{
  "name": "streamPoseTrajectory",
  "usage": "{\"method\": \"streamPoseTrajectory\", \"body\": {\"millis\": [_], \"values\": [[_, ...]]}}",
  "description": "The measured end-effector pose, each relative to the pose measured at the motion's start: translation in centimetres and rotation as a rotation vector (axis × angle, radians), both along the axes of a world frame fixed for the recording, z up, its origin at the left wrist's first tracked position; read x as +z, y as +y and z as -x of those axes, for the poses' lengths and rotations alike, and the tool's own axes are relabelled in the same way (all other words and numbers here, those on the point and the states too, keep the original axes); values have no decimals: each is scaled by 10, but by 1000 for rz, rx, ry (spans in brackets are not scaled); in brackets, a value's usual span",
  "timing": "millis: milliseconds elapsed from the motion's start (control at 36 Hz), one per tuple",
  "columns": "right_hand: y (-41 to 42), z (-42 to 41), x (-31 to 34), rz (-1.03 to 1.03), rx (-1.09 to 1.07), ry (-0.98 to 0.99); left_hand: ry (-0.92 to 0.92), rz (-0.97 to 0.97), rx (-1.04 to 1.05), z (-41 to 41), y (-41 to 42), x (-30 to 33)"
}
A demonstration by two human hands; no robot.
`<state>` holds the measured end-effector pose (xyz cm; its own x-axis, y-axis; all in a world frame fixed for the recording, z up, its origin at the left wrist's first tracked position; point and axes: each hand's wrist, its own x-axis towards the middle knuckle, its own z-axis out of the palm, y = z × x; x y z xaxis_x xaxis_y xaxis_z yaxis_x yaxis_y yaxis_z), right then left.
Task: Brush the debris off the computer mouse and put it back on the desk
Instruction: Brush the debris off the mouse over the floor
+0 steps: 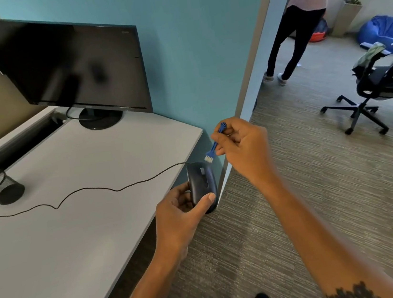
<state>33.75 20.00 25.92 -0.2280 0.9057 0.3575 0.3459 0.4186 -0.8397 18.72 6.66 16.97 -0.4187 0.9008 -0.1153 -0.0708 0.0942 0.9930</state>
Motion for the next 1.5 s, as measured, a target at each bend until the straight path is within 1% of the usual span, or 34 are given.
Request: {"method": "streamPoseTrajectory", "body": {"millis": [28, 111, 194, 250, 306, 361, 417, 472, 528, 611, 667, 750, 833, 917, 972, 1056, 1139, 1222, 1250, 1389, 1500], "values": [[0, -1, 1, 2, 9, 17, 6, 6, -3, 0, 0, -1], [-1, 0, 3, 100, 109, 47, 25, 14, -11, 0, 0, -2], [-1, 0, 0, -19, 8, -68, 63, 33, -23, 1, 0, -5], [-2, 0, 1, -35, -7, -31, 85, 27, -25, 0, -1, -6], [-5, 1, 3, 38, 87, 43, 99, 26, -22, 0, -1, -6], [-7, 3, 5, 112, 202, 44, 109, 36, -23, 0, 0, -6], [-8, 7, 5, 74, 206, -41, 120, 40, -22, 0, 1, -7], [-9, 10, 8, -27, 151, -118, 126, 41, -21, -1, 1, -8], [-11, 13, 12, -71, 147, -141, 133, 41, -21, -2, 0, -9], [-20, 21, 18, -36, 306, -181, 136, 48, -28, -2, 0, -9], [-25, 28, 21, -51, 394, -290, 153, 44, -34, -2, 0, -9], [-22, 37, 26, -60, 383, -433, 161, 32, -46, -2, -1, -9], [-19, 42, 33, -80, 352, -461, 134, 30, -49, -4, -3, -9], [-24, 47, 37, -60, 446, -448, 132, 23, -40, -3, -3, -8], [-24, 50, 36, -60, 486, -531, 139, 22, -39, -2, -3, -8], [-19, 53, 38, -86, 419, -603, 137, 18, -49, -4, -4, -6], [-18, 54, 41, -124, 401, -531, 131, 2, -49, -5, -5, -5], [-16, 50, 38, -93, 445, -462, 120, -8, -34, -4, -5, -5], [-14, 49, 37, -78, 422, -454, 117, -11, -32, -4, -5, -5], [1, 38, 36, -75, 174, -357, 104, -21, -29, -4, -7, -3], [2, 33, 32, 11, 147, -181, 83, -32, -27, -2, -8, -2]]}}
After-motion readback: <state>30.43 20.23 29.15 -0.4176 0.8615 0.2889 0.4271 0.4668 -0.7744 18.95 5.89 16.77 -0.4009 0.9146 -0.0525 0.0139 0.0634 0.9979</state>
